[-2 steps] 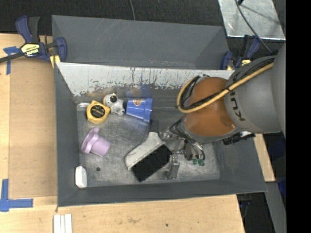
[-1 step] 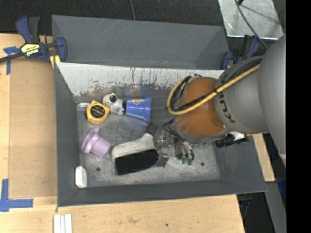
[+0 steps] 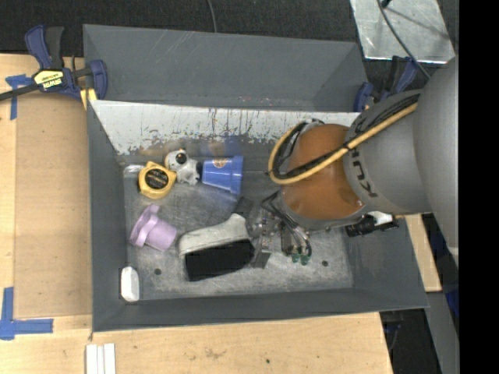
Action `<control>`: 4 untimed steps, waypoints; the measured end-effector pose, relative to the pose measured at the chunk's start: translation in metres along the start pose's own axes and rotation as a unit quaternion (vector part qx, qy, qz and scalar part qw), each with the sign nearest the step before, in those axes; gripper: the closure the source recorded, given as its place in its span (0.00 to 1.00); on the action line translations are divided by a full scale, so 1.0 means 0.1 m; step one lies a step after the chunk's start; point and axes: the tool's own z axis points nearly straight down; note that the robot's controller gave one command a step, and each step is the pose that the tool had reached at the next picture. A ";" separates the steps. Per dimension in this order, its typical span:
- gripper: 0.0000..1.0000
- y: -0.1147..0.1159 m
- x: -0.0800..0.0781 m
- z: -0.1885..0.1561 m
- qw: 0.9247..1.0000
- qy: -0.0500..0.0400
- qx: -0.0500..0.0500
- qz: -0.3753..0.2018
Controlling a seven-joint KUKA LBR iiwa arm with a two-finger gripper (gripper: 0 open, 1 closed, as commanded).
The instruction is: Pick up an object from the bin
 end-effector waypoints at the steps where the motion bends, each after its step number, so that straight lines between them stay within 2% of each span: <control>1: 1.00 0.10 0.04 -0.25 1.000 0.009 0.001 0.006; 2: 1.00 0.01 0.05 -0.65 1.000 0.009 0.001 0.019; 3: 0.00 -0.01 0.06 -0.90 0.999 0.008 0.001 0.035; 4: 0.00 0.00 0.07 -0.84 0.999 0.009 0.001 0.041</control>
Offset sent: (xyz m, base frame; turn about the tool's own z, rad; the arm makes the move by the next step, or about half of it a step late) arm -0.0076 -0.0020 0.0741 0.0488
